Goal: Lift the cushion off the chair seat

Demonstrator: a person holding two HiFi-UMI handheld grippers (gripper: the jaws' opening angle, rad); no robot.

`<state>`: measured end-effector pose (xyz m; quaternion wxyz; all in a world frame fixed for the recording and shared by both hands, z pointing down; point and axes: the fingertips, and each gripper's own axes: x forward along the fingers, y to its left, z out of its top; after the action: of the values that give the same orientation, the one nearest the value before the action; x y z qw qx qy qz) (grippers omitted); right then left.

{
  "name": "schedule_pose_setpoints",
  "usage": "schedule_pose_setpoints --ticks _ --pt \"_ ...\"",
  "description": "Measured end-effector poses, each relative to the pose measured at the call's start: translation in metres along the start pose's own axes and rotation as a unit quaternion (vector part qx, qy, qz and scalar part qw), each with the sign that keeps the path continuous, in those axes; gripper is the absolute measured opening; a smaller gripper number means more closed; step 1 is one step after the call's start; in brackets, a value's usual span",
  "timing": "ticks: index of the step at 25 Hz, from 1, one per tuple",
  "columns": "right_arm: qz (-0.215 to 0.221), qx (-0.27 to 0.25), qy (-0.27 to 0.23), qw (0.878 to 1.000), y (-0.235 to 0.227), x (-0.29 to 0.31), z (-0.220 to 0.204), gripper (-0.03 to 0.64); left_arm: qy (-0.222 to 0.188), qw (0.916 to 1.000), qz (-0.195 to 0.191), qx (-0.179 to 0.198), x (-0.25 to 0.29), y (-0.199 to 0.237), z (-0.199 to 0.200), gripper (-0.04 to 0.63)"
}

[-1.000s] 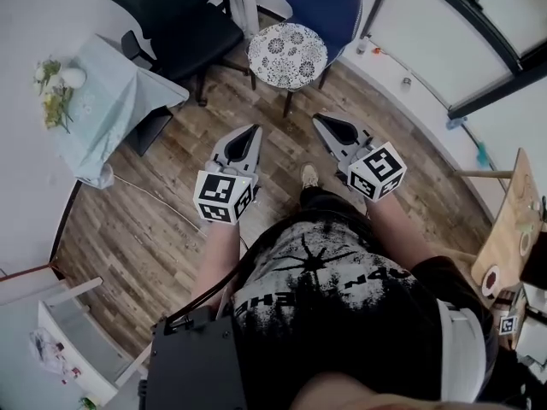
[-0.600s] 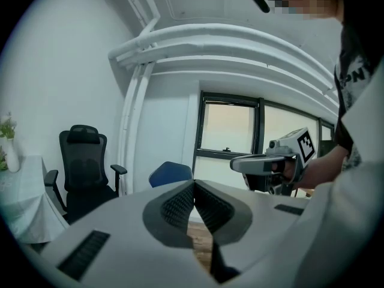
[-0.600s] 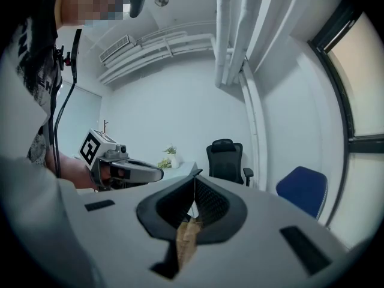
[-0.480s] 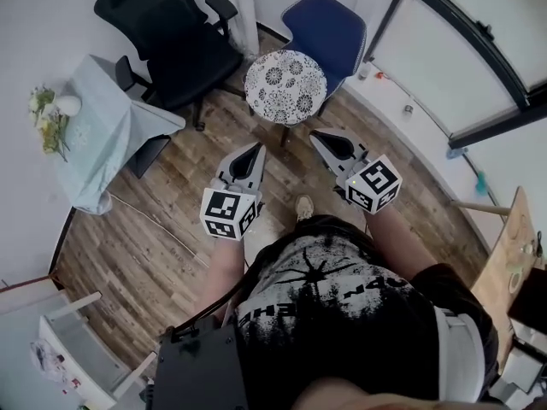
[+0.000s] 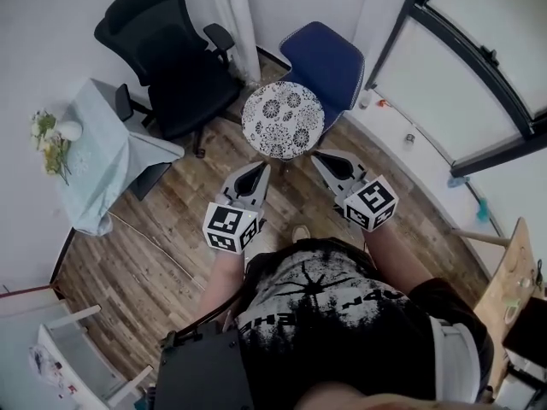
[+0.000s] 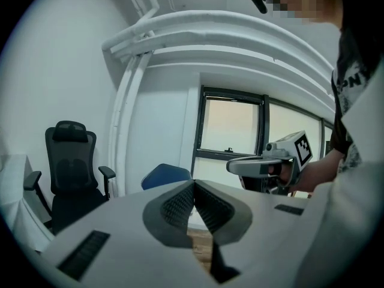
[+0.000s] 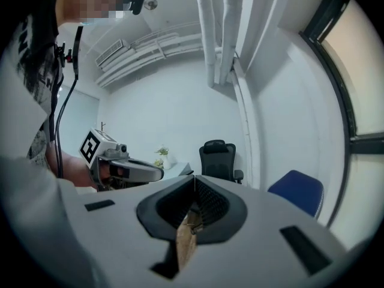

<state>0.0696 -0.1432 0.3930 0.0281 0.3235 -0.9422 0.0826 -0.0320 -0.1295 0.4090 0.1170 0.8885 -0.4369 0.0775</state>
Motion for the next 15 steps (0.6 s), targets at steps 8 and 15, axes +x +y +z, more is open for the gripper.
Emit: schedule_pose_setpoints --ticks 8,15 --pt "0.009 0.001 0.003 1.000 -0.020 0.002 0.000 0.018 0.006 0.9998 0.015 -0.010 0.017 0.008 -0.002 0.012" --pt "0.005 0.005 0.012 1.000 -0.033 0.010 -0.007 0.018 0.015 0.9995 0.021 -0.018 0.031 0.021 -0.007 0.012"
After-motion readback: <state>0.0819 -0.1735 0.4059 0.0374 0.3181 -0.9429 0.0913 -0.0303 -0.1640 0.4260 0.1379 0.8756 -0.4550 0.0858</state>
